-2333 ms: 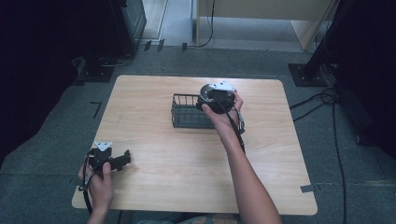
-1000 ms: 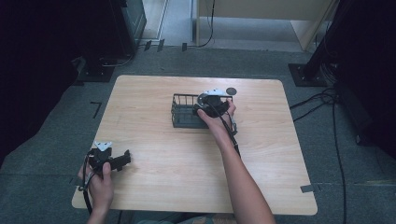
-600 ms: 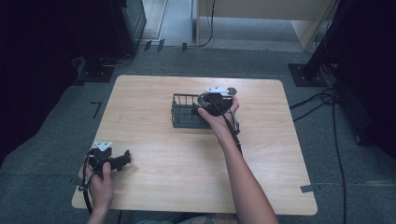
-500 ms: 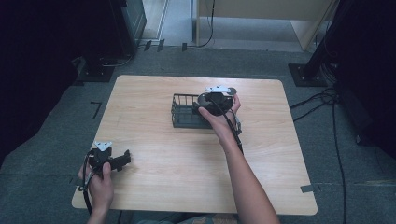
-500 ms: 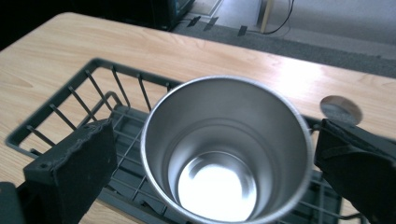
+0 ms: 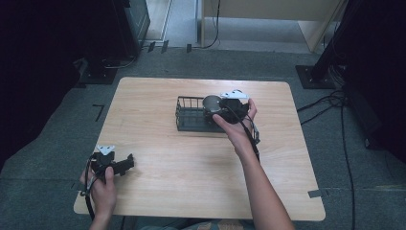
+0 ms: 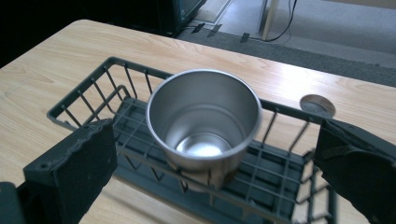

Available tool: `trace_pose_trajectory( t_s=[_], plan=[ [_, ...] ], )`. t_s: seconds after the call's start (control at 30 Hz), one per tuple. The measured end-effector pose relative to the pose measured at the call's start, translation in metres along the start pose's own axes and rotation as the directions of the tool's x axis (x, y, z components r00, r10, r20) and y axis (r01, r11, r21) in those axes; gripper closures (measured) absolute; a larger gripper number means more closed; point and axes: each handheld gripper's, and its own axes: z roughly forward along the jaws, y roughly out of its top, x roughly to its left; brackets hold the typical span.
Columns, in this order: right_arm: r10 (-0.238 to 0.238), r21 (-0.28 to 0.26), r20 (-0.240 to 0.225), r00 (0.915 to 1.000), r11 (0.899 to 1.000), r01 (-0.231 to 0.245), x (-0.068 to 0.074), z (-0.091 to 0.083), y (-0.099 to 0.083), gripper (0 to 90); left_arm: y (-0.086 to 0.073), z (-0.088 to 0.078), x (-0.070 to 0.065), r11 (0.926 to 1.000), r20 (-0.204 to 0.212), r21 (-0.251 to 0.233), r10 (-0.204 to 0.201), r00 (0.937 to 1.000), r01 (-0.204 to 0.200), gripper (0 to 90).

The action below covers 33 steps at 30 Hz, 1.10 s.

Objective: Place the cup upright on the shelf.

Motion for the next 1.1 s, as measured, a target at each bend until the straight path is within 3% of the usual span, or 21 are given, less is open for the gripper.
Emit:
trace_pose_trajectory(
  t_s=[0.6,1.1],
  plan=[
    [0.002,0.003,0.042,0.9991,1.000,-0.003,-0.036,-0.050,-0.042,0.0,0.000,0.000,0.000,1.0000,0.000,-0.002,-0.002,1.0000,0.002,4.8],
    [0.005,0.018,0.081,0.9967,1.000,-0.007,-0.061,-0.078,-0.080,0.0,0.000,0.000,0.000,1.0000,0.000,0.001,0.001,1.0000,-0.001,4.8]
  ],
)
